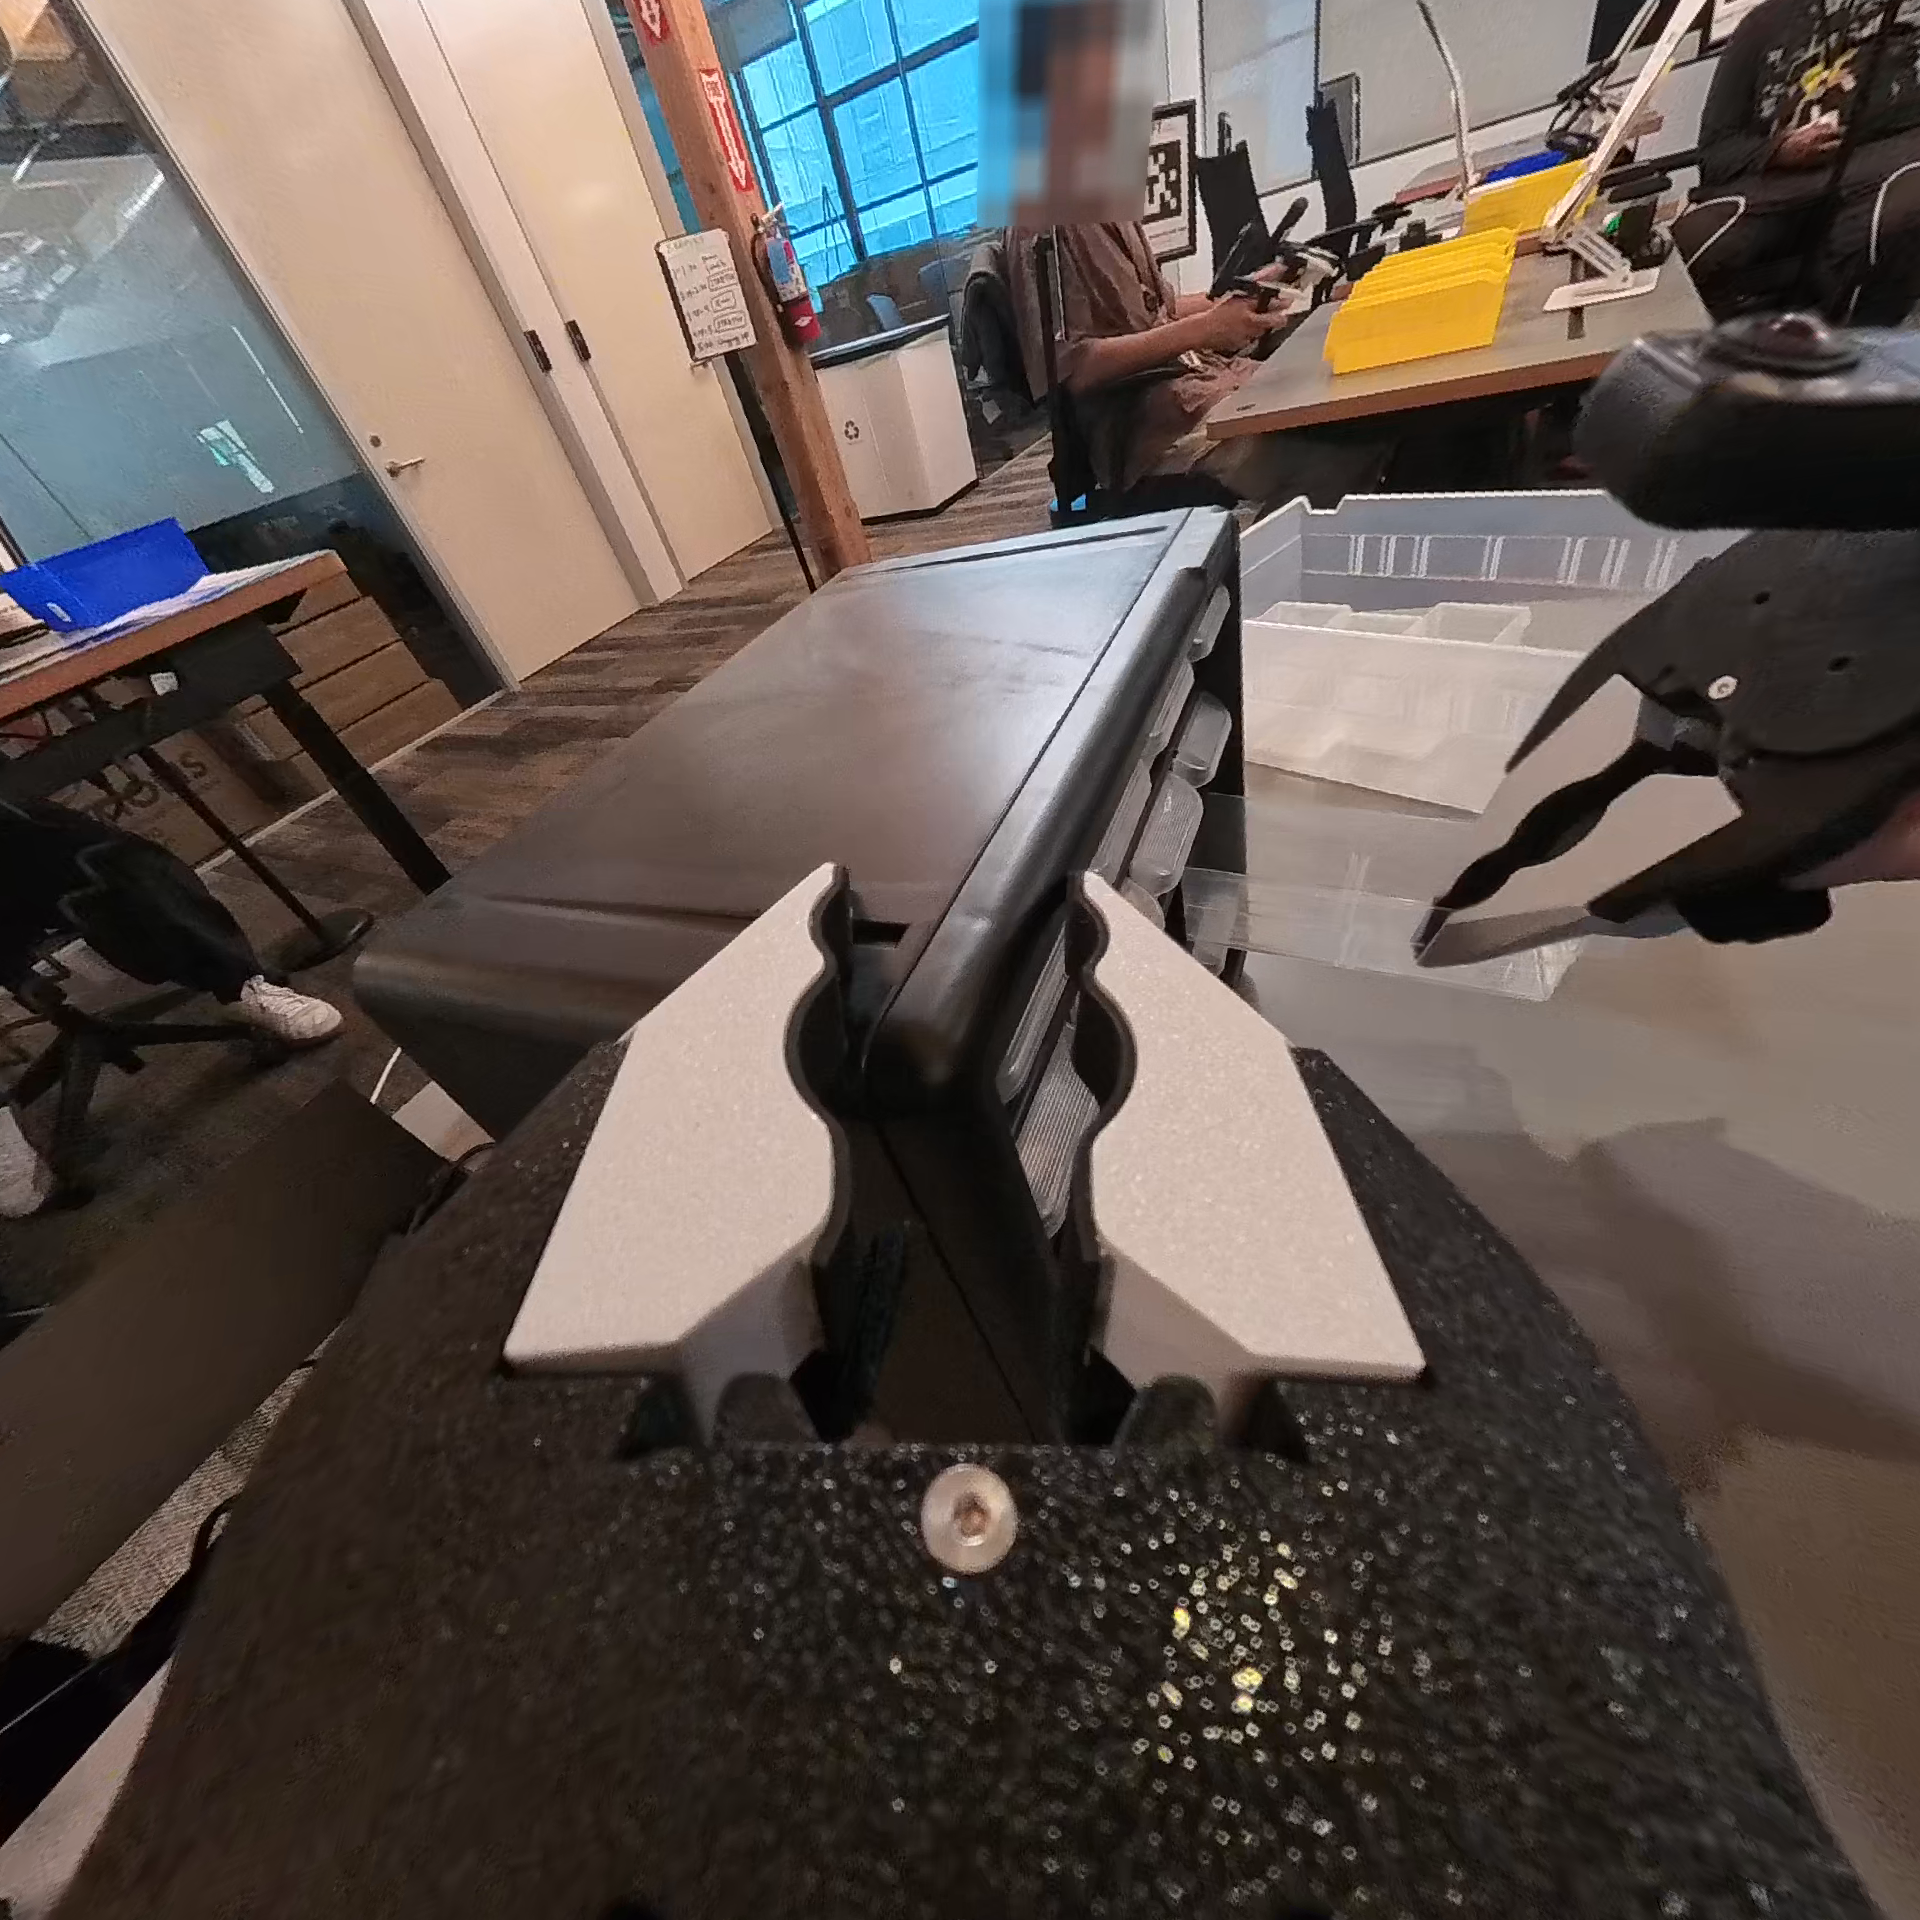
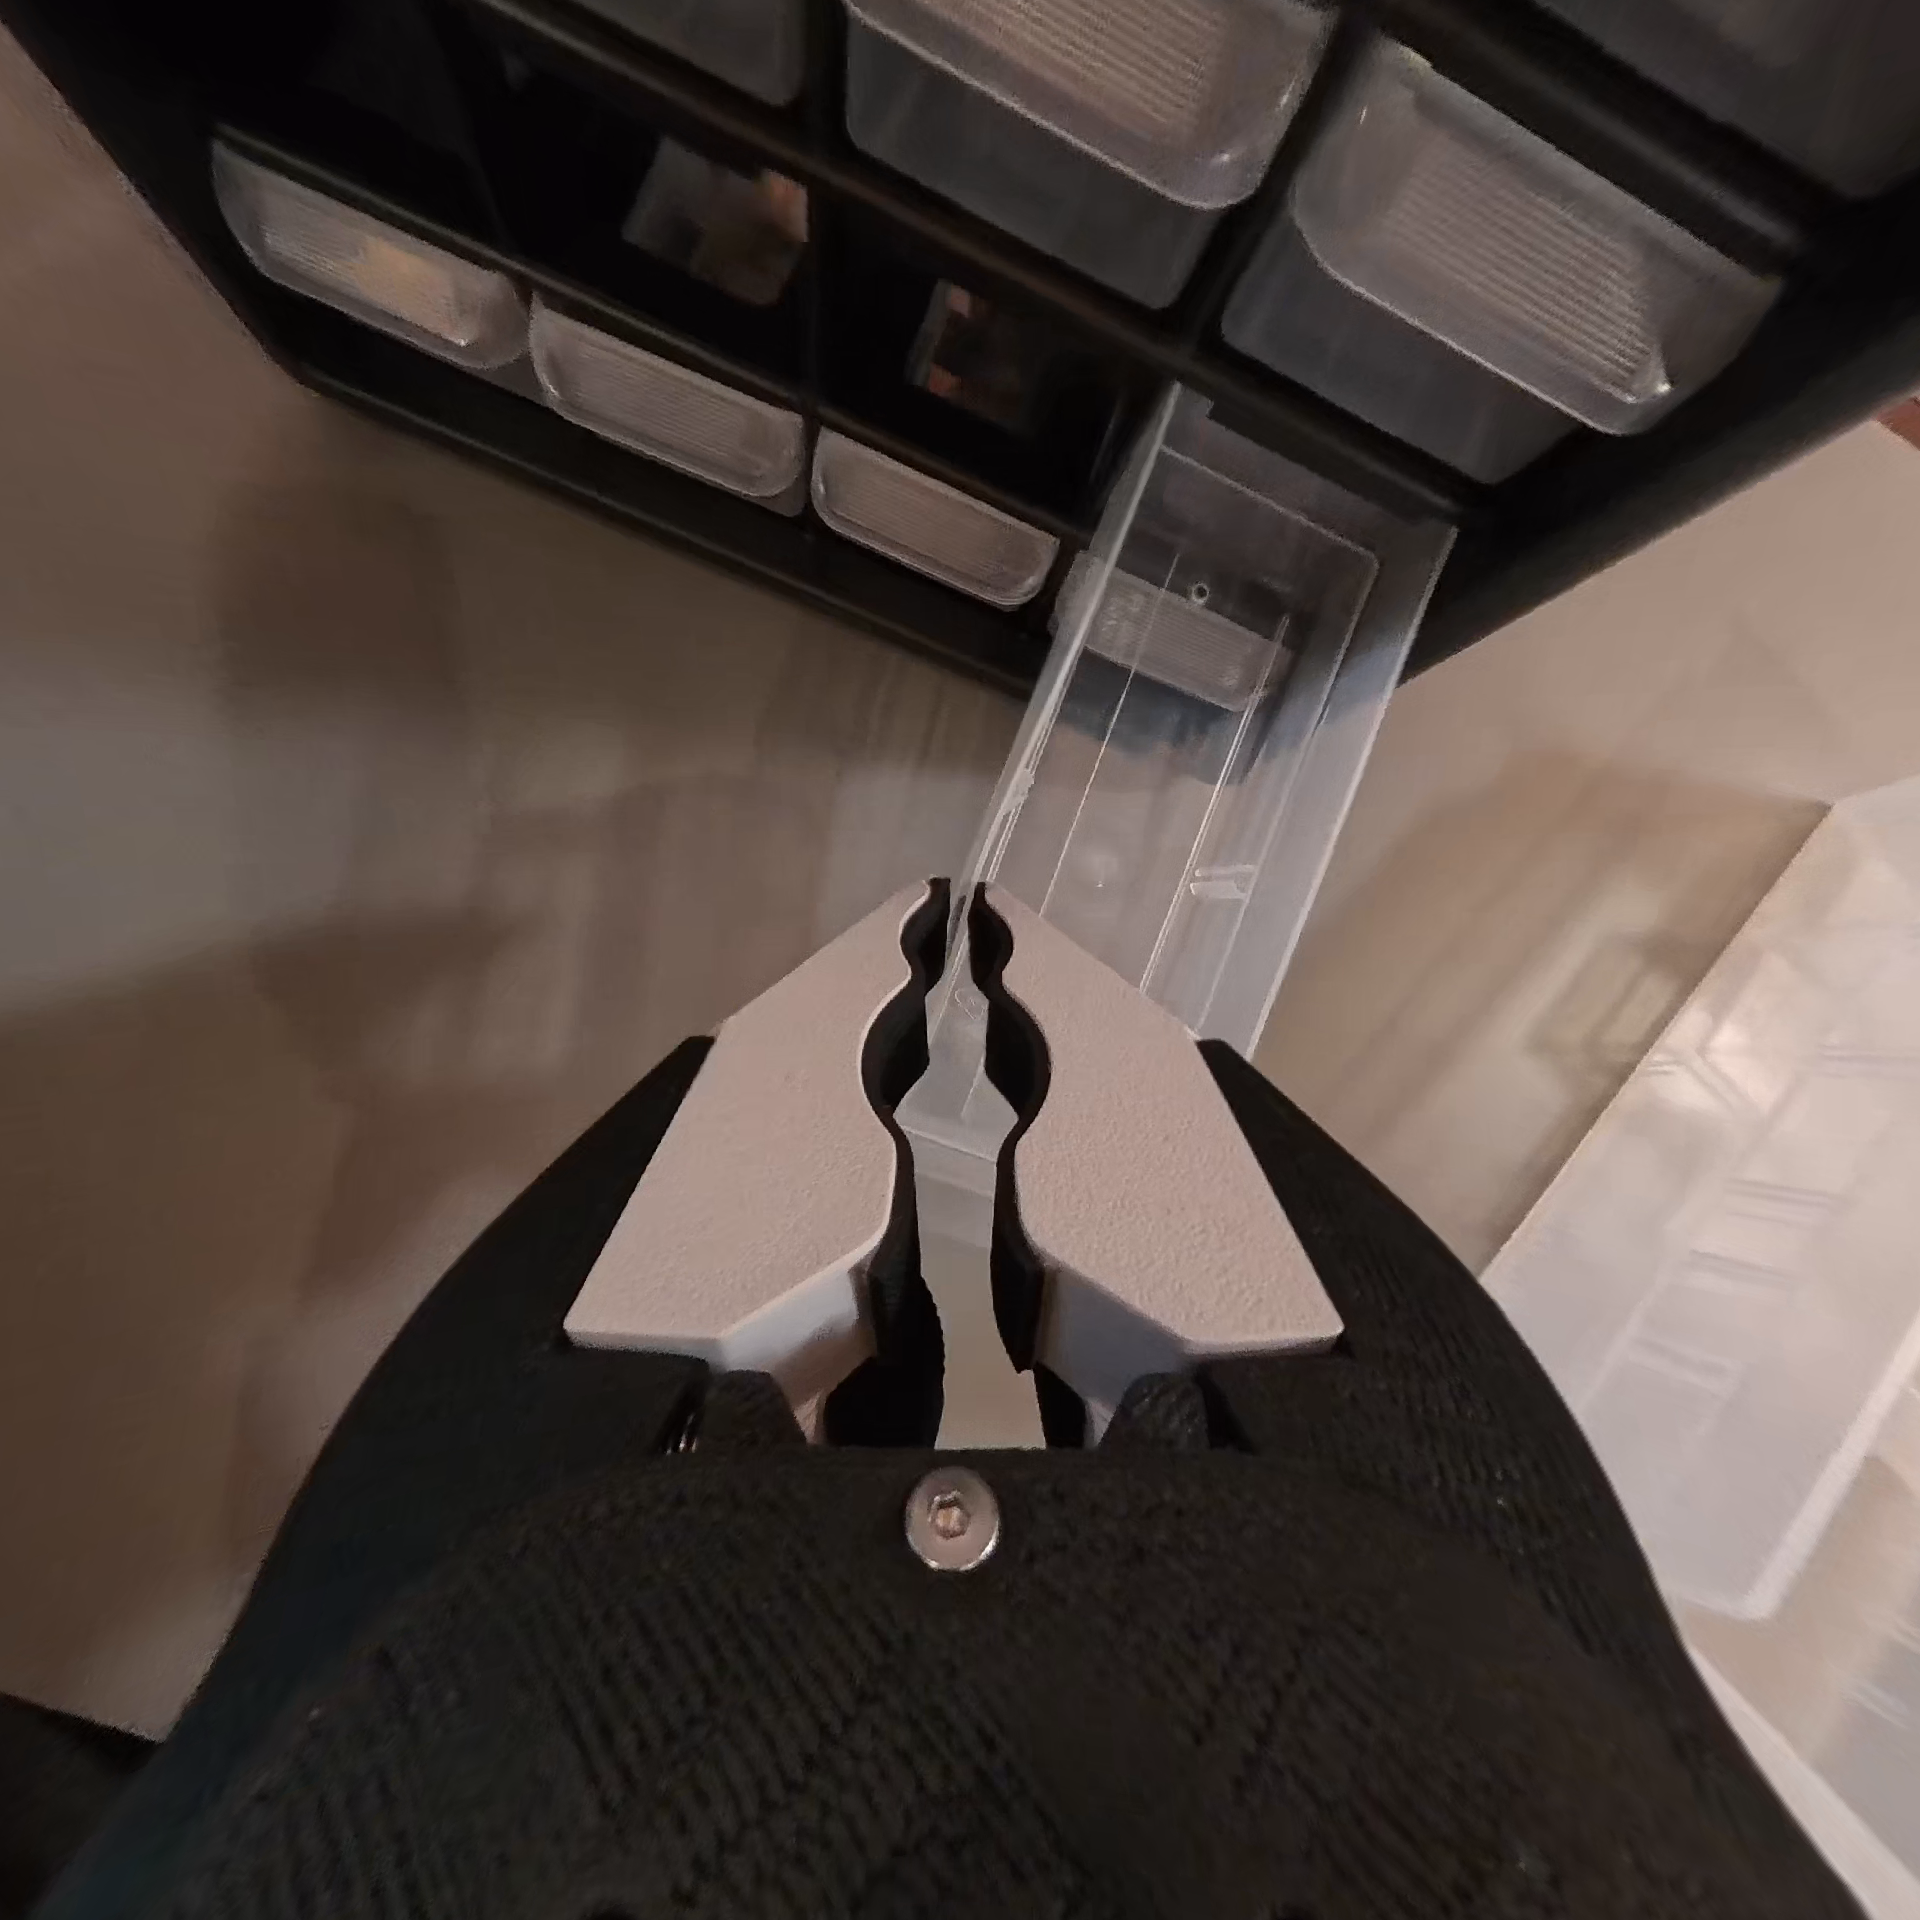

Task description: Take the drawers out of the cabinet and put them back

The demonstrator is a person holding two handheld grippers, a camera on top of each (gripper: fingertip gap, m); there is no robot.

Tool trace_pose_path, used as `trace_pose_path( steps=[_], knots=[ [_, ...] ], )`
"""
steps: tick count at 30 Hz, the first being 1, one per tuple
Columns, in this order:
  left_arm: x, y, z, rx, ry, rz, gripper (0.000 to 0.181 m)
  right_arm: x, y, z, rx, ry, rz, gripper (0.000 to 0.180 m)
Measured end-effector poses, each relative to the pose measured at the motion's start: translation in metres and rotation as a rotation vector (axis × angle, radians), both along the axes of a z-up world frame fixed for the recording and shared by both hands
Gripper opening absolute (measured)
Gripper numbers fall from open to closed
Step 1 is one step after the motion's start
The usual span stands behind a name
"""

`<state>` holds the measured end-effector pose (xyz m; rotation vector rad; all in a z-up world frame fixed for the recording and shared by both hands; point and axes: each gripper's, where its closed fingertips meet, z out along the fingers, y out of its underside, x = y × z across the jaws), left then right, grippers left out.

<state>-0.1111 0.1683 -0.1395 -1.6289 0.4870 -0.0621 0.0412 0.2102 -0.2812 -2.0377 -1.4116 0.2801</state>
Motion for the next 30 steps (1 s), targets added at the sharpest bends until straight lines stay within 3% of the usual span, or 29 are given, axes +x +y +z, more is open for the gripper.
trace_pose_path(
  steps=[6,9,12,14,17,19,22,25,30],
  knots=[
    [-0.001,0.001,0.000,-0.001,0.004,0.008,0.039,0.003,0.001,0.004,-0.059,0.083,-0.016,0.003],
    [-0.001,0.001,0.000,0.000,0.005,0.007,0.039,0.004,0.001,0.013,-0.013,0.124,-0.006,0.037],
    [-0.001,0.001,0.000,0.000,0.005,0.007,0.039,0.011,0.012,0.023,0.059,0.155,-0.031,0.051],
    [-0.001,0.001,0.000,0.001,0.005,0.007,0.039,0.013,0.018,0.026,0.040,0.191,-0.055,0.071],
    [-0.001,0.001,0.000,0.002,0.005,0.006,0.039,0.011,0.026,0.019,0.000,0.194,-0.094,0.106],
    [-0.001,0.001,0.000,0.001,0.005,0.006,0.039,0.007,0.029,0.008,-0.021,0.153,-0.104,0.114],
    [-0.001,0.001,0.000,0.001,0.004,0.007,0.039,0.003,0.036,-0.009,-0.040,0.072,-0.126,0.108],
    [-0.001,0.001,0.000,-0.001,0.006,0.009,0.039,0.007,0.033,-0.028,-0.109,-0.025,-0.141,0.075],
    [-0.001,0.001,0.000,-0.007,0.015,0.023,0.038,0.012,0.028,-0.022,-0.203,-0.038,-0.179,0.067]
  ],
)
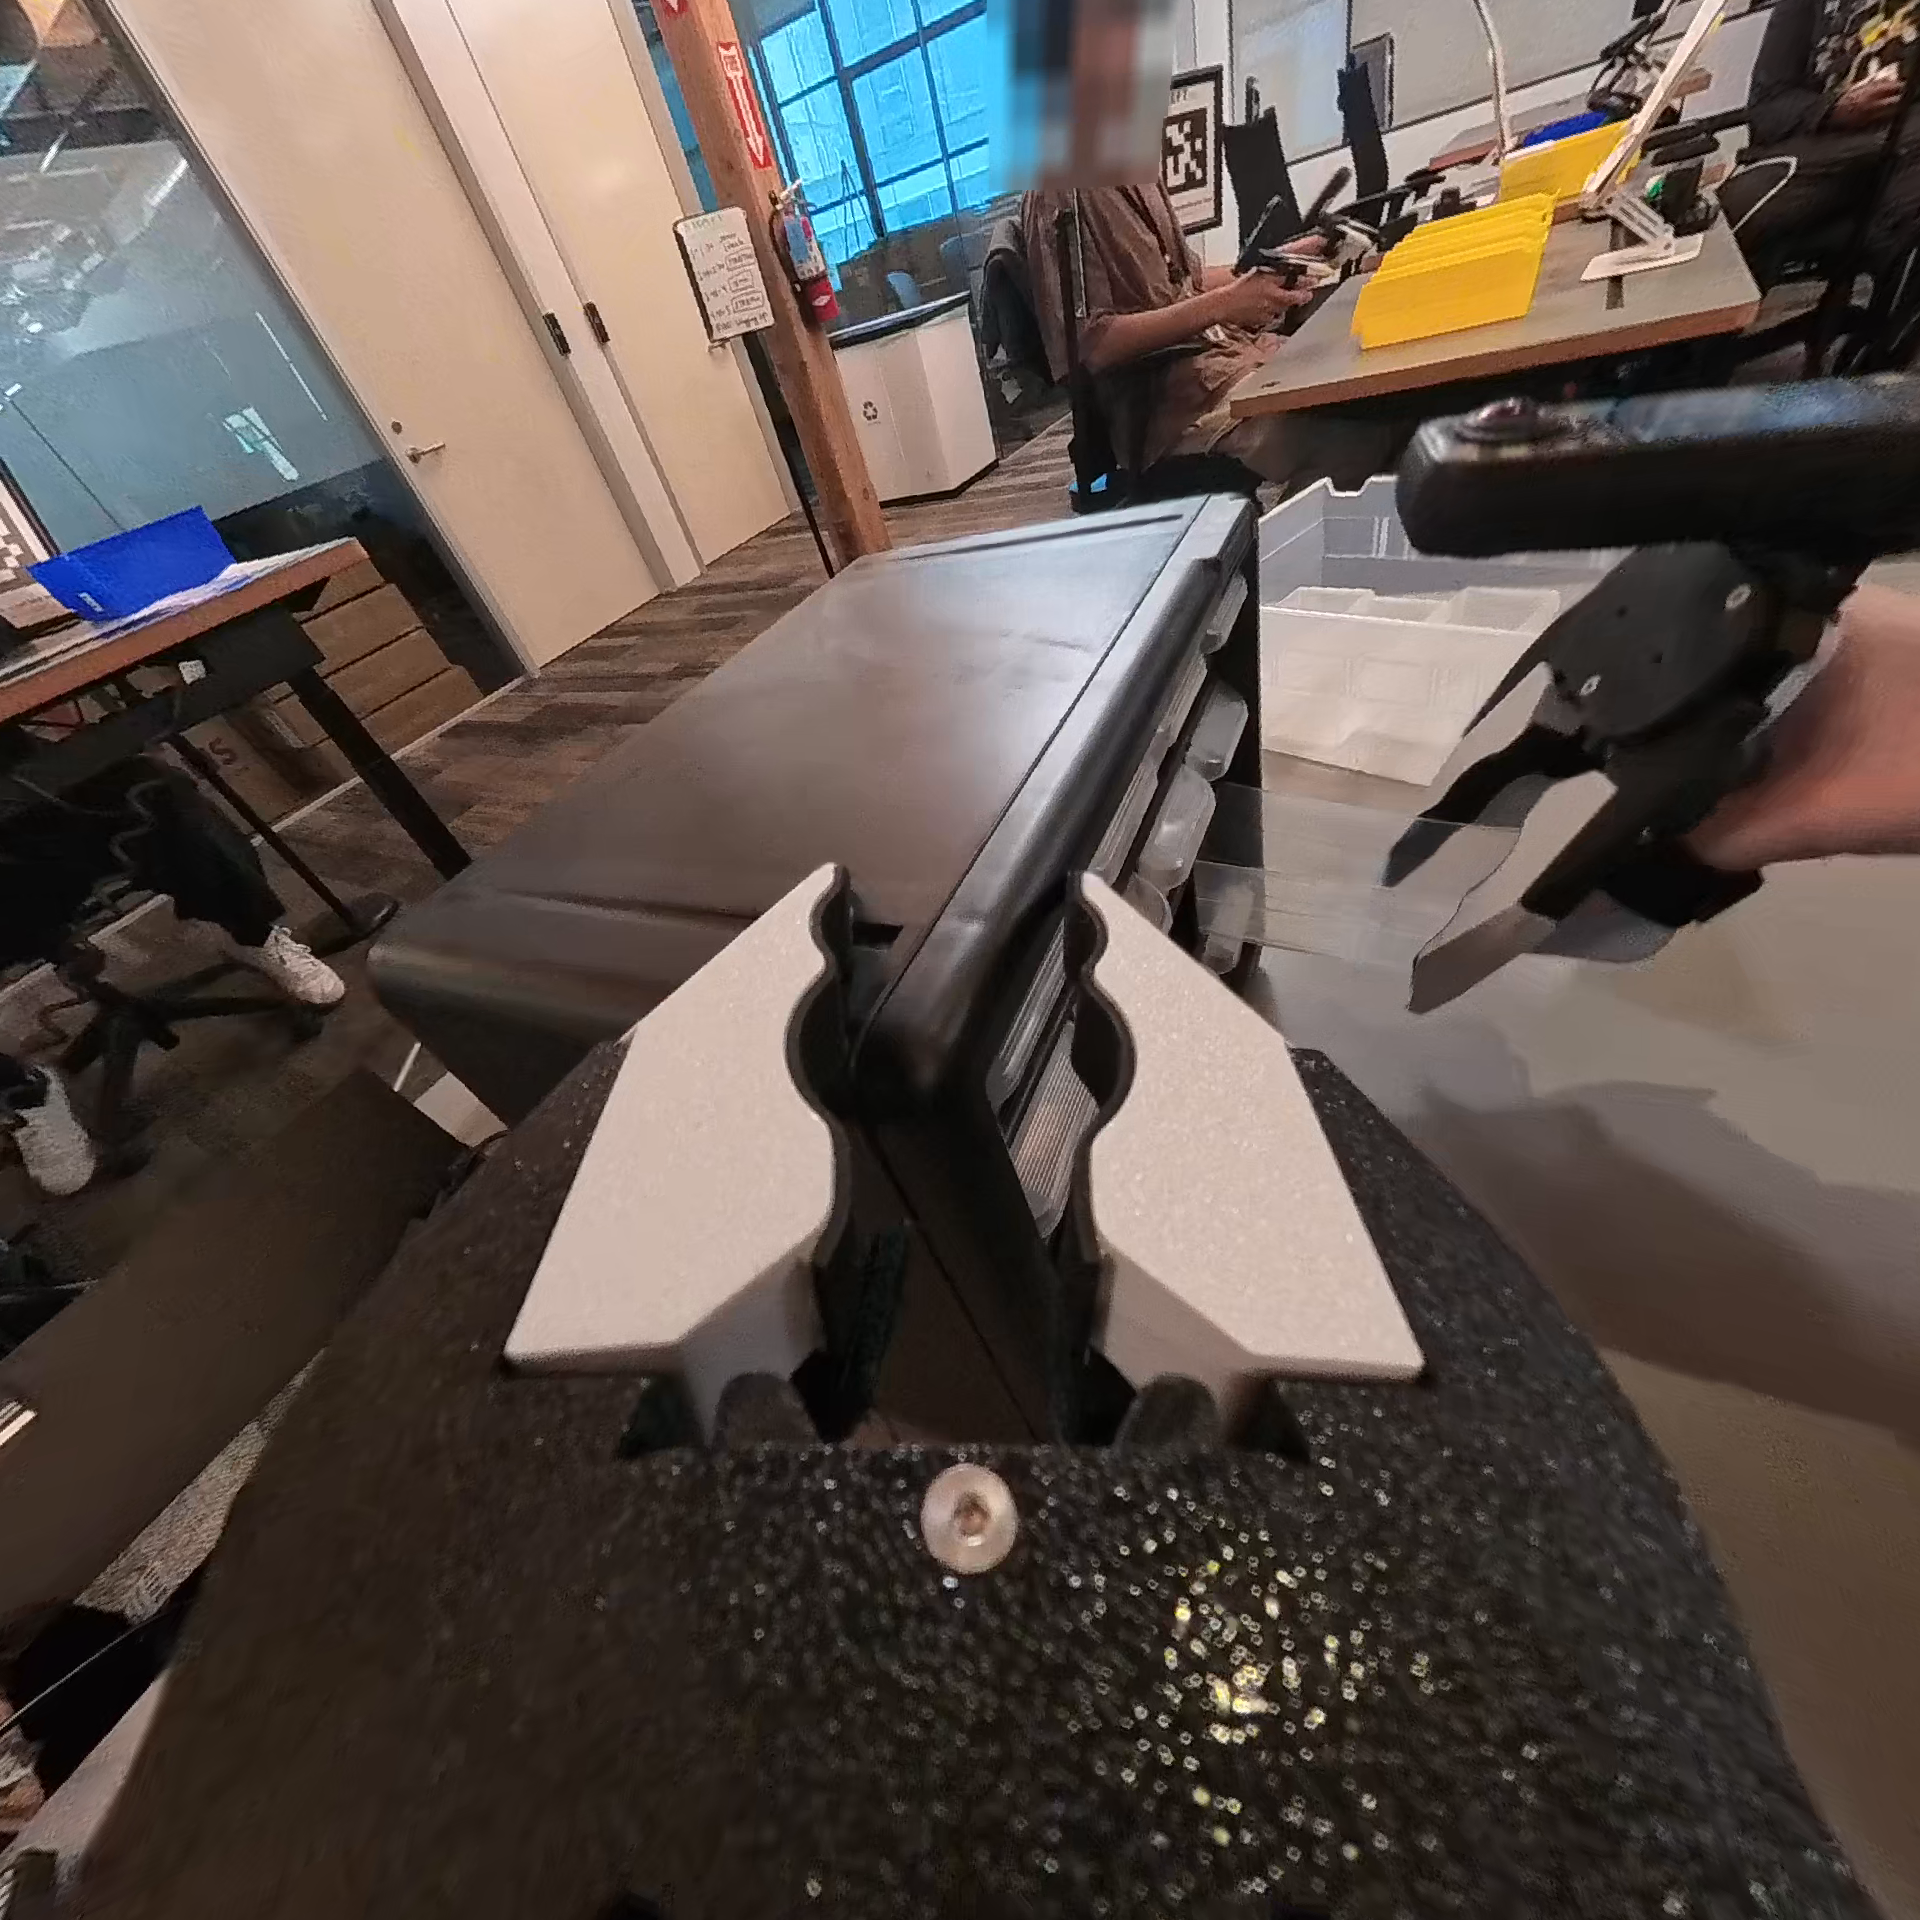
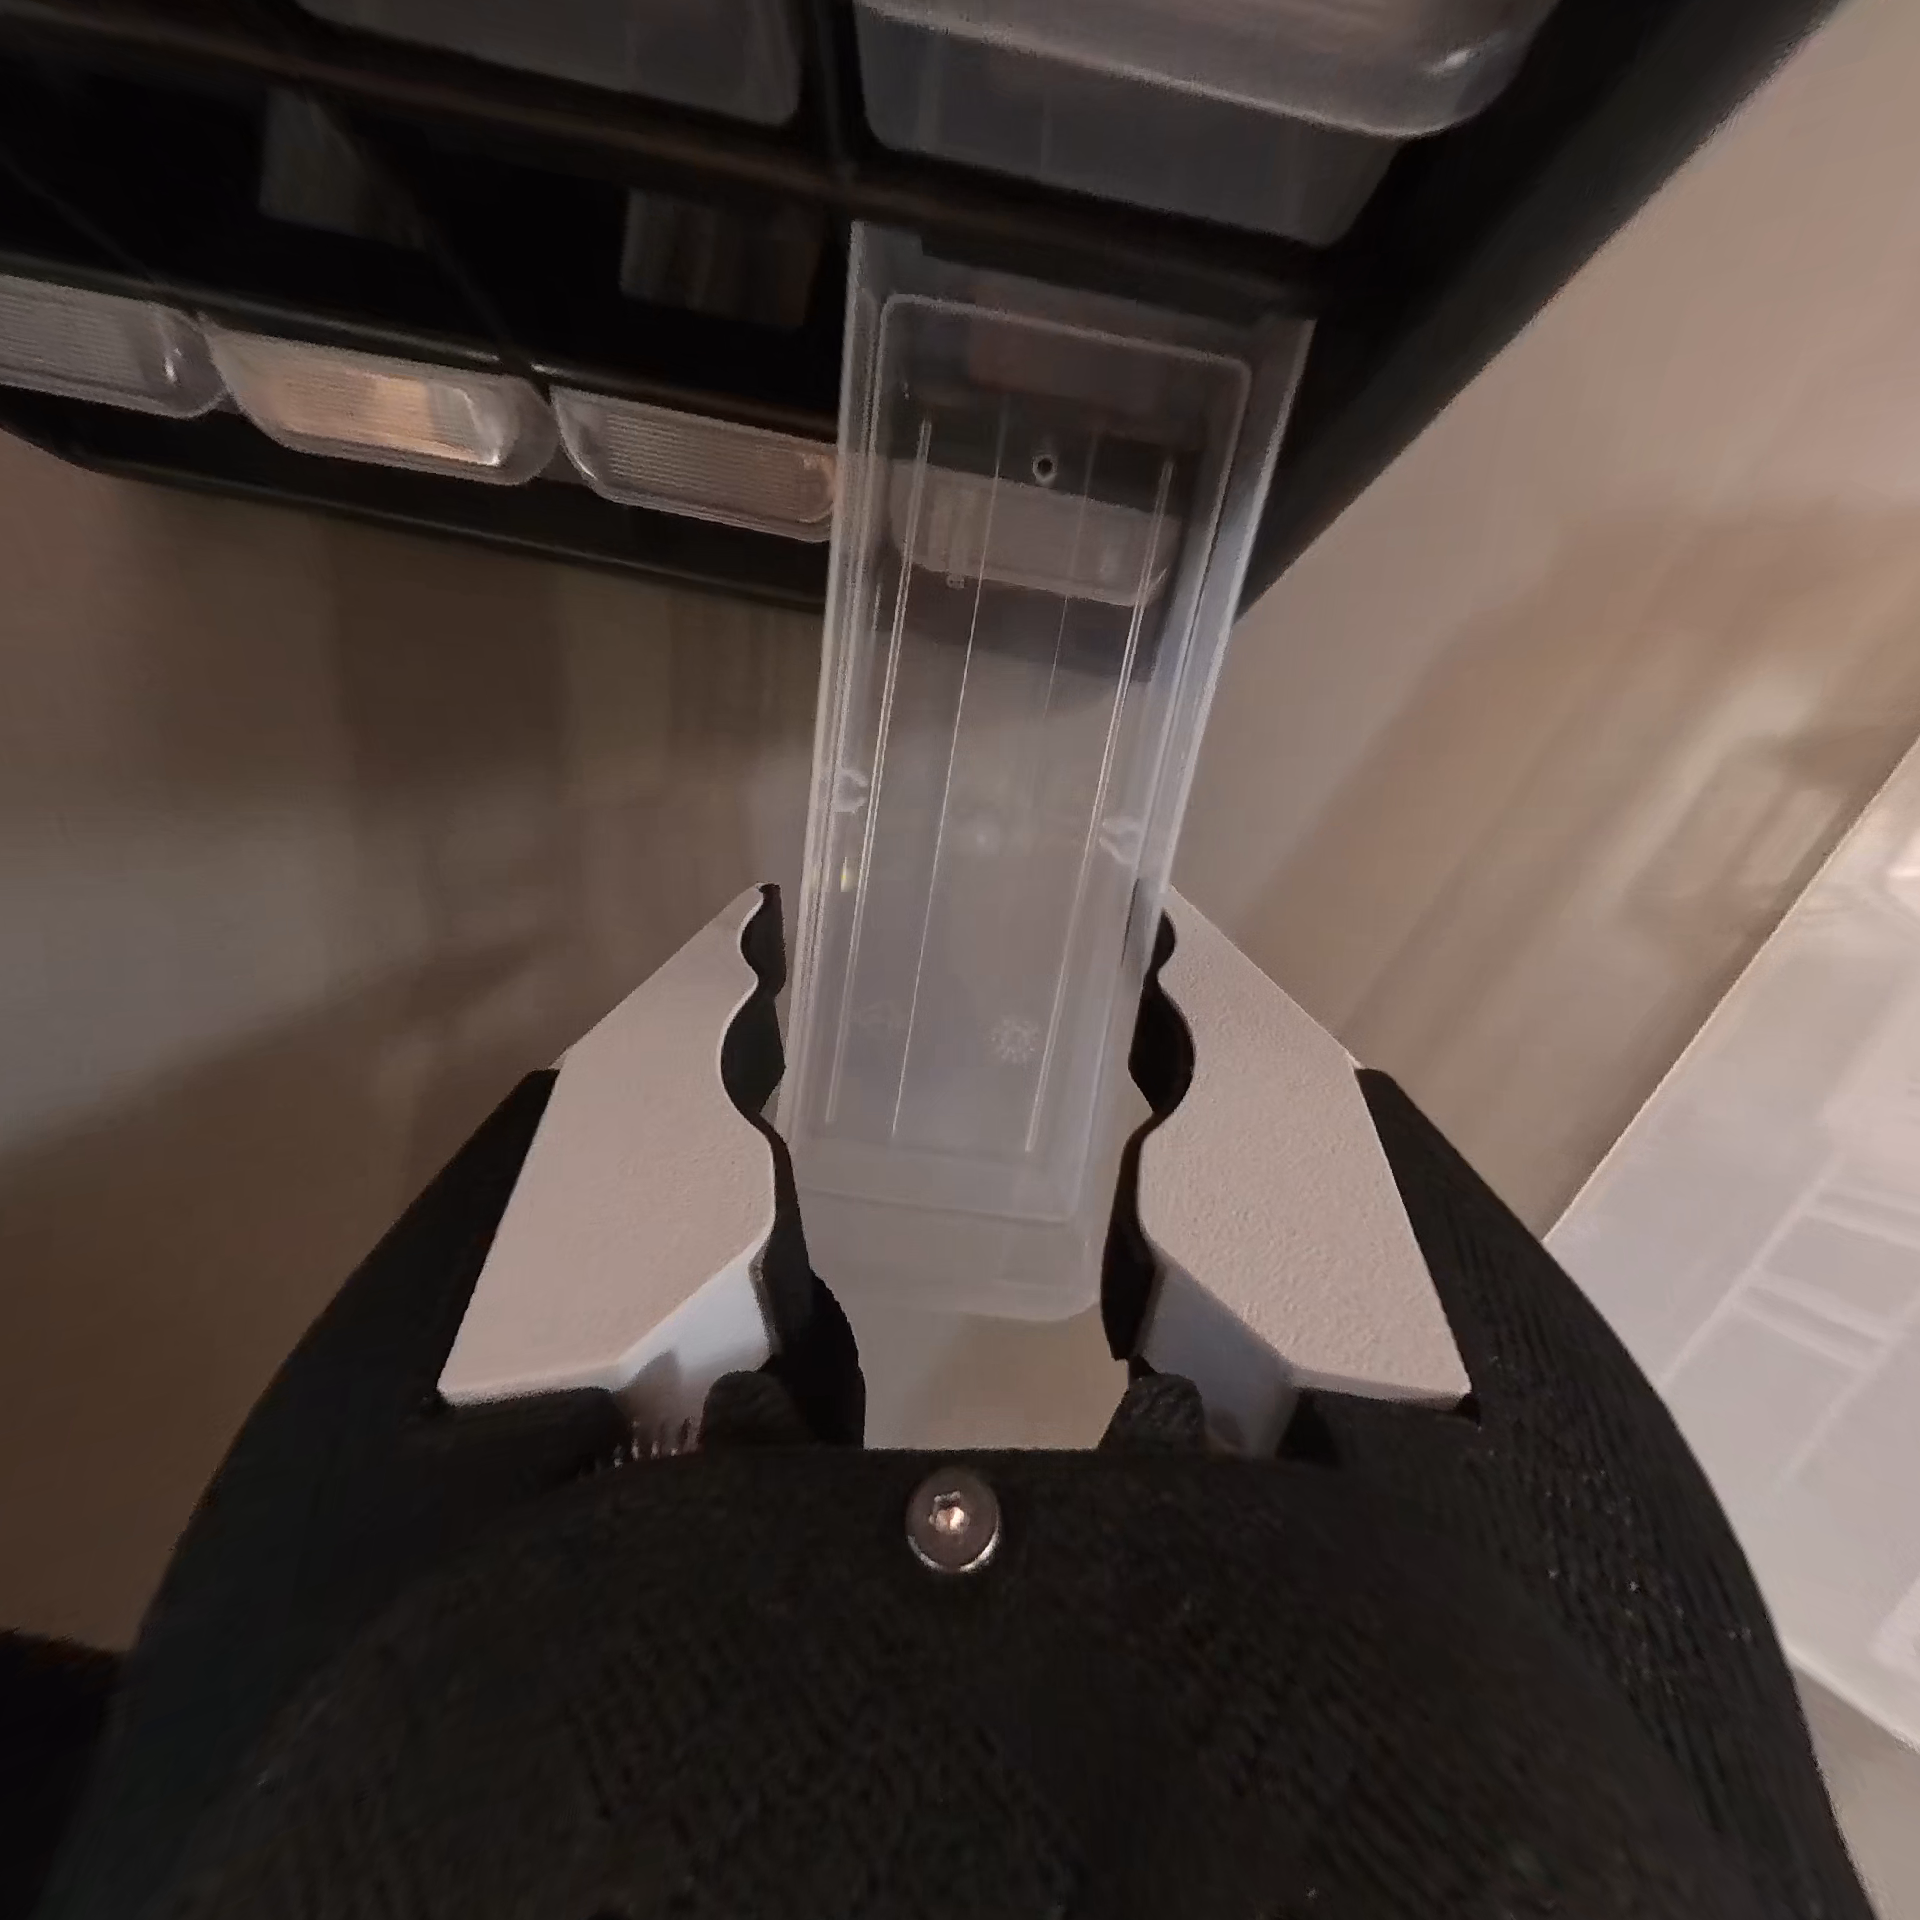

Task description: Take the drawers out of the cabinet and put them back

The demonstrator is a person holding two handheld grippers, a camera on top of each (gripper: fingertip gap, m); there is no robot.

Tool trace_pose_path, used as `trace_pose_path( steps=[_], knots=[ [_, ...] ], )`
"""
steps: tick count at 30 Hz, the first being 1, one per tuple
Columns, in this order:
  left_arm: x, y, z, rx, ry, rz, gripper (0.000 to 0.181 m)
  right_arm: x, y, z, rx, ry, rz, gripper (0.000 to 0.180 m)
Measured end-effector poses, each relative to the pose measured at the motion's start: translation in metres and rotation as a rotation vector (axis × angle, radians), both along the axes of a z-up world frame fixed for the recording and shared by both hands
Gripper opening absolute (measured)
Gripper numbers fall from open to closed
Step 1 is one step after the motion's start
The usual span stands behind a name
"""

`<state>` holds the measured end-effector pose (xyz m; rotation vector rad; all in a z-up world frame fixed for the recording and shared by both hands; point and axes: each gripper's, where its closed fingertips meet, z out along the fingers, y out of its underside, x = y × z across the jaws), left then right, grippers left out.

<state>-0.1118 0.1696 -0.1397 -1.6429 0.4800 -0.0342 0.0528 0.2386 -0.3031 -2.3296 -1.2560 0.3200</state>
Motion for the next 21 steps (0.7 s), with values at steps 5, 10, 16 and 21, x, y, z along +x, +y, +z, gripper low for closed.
trace_pose_path(
  steps=[5,10,16,21],
  knots=[
    [0.001,0.003,0.000,-0.002,0.022,0.019,0.037,0.006,0.003,0.018,-0.055,0.006,-0.028,0.062],
    [0.001,0.003,0.000,-0.002,0.025,0.021,0.037,0.008,0.010,0.041,-0.004,0.064,-0.037,0.059],
    [0.001,0.004,0.000,-0.005,0.032,0.028,0.037,0.008,0.000,0.028,0.065,0.078,-0.001,0.059],
    [0.001,0.004,0.000,-0.003,0.036,0.031,0.037,0.022,-0.018,0.028,0.123,0.095,0.063,0.059]
  ],
)
